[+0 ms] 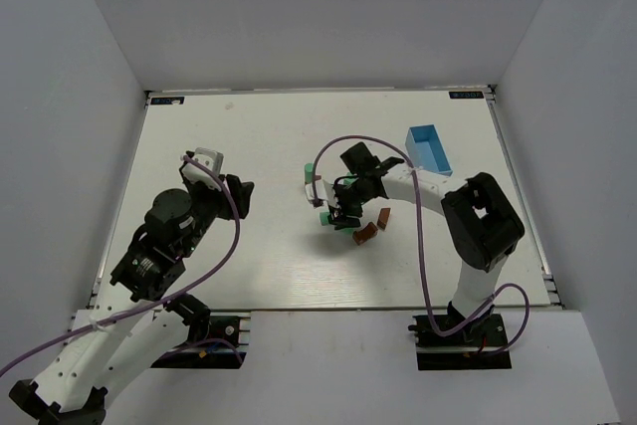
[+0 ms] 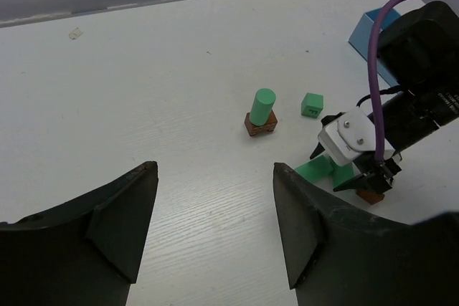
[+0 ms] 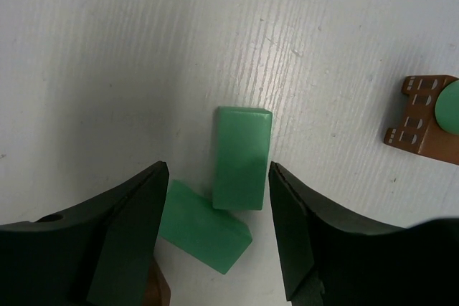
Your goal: Build the wood block tower
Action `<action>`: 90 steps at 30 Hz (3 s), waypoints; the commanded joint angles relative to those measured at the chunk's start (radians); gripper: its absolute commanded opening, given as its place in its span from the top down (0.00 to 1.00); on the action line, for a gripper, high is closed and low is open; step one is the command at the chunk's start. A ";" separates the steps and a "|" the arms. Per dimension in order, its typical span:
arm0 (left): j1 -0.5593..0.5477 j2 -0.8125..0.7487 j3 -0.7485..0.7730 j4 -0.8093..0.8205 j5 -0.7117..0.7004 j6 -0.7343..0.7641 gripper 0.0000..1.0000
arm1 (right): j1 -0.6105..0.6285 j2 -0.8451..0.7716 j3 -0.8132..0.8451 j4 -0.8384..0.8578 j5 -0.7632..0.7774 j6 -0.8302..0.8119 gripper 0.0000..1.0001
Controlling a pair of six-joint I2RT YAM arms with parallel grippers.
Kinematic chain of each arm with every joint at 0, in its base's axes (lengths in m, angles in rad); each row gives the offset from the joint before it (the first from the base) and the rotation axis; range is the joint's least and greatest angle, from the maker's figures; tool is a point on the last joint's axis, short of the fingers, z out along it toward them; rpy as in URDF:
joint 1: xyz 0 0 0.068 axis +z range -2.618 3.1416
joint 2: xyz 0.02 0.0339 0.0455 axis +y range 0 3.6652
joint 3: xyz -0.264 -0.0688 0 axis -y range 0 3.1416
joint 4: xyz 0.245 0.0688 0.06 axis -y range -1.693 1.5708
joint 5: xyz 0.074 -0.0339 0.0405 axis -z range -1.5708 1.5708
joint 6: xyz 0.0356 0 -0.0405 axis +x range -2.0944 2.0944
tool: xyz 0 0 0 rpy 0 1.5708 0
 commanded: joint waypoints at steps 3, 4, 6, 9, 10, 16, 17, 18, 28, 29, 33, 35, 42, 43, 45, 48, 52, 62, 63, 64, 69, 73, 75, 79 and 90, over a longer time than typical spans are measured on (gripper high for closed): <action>0.006 -0.012 -0.002 0.001 0.020 -0.003 0.25 | 0.002 0.041 0.037 0.076 0.027 0.054 0.36; 0.006 -0.012 -0.002 0.001 0.020 -0.003 0.25 | 0.003 0.045 0.047 0.081 0.028 0.058 0.37; 0.006 -0.012 -0.002 0.001 0.020 -0.003 0.25 | 0.000 0.065 0.053 0.082 0.043 0.063 0.37; 0.006 -0.012 -0.002 0.001 0.011 -0.003 0.25 | 0.003 0.084 0.060 0.088 0.054 0.068 0.39; 0.006 -0.012 -0.002 -0.008 0.011 -0.003 0.25 | 0.002 0.085 0.060 0.088 0.061 0.071 0.40; 0.006 -0.021 -0.002 -0.008 0.001 -0.003 0.25 | 0.002 0.104 0.068 0.075 0.066 0.055 0.52; 0.006 -0.021 -0.002 -0.008 0.001 -0.003 0.25 | 0.002 0.105 0.067 0.070 0.064 0.052 0.59; 0.006 -0.021 -0.002 -0.008 -0.008 -0.003 0.25 | 0.000 0.102 0.067 0.067 0.063 0.049 0.65; 0.006 -0.030 0.007 -0.008 -0.008 -0.003 0.25 | 0.003 -0.007 0.131 -0.039 0.052 0.094 1.00; 0.006 -0.030 0.007 -0.008 -0.008 -0.003 0.25 | 0.002 -0.013 0.137 -0.045 0.064 0.104 1.00; 0.006 -0.039 0.007 -0.008 -0.028 -0.003 0.25 | 0.003 -0.025 0.220 -0.065 0.123 0.172 1.00; 0.006 -0.048 0.007 -0.017 -0.028 -0.003 0.25 | 0.003 -0.028 0.252 -0.070 0.144 0.204 1.00; 0.006 -0.058 0.007 -0.017 -0.037 -0.003 0.25 | 0.003 0.013 0.413 -0.120 0.205 0.285 1.00; 0.006 -0.058 0.007 -0.017 -0.037 -0.003 0.25 | 0.002 0.021 0.463 -0.128 0.207 0.292 1.00; 0.006 -0.058 0.007 -0.017 -0.037 -0.003 0.25 | 0.003 0.057 0.497 -0.169 0.215 0.295 1.00; 0.006 -0.058 0.007 -0.017 -0.037 -0.003 0.25 | 0.005 0.107 0.589 -0.211 0.210 0.299 1.00; 0.006 -0.058 0.007 -0.017 -0.037 -0.003 0.25 | 0.003 0.154 0.662 -0.234 0.195 0.308 1.00; 0.006 -0.058 0.007 -0.017 -0.028 -0.003 0.25 | -0.001 0.249 0.780 -0.289 0.172 0.309 1.00; 0.006 -0.058 0.007 -0.017 -0.028 -0.003 0.25 | 0.000 0.249 0.781 -0.289 0.170 0.309 1.00; 0.006 -0.049 0.007 -0.017 -0.028 -0.003 0.25 | 0.000 0.254 0.781 -0.290 0.170 0.309 1.00; 0.006 -0.048 0.007 -0.017 -0.028 -0.003 0.25 | 0.000 0.266 0.783 -0.294 0.173 0.307 1.00; 0.006 -0.048 0.007 -0.017 -0.028 -0.003 0.25 | -0.017 0.233 0.730 -0.268 0.201 0.322 1.00; 0.006 -0.048 0.007 -0.017 -0.028 -0.003 0.25 | -0.036 0.170 0.693 -0.214 0.212 0.338 1.00; 0.006 -0.048 0.007 -0.017 -0.028 -0.003 0.25 | -0.067 0.079 0.535 -0.168 0.204 0.338 1.00; 0.006 -0.039 0.007 -0.017 -0.028 -0.003 0.25 | -0.122 0.015 0.327 -0.137 0.088 0.296 1.00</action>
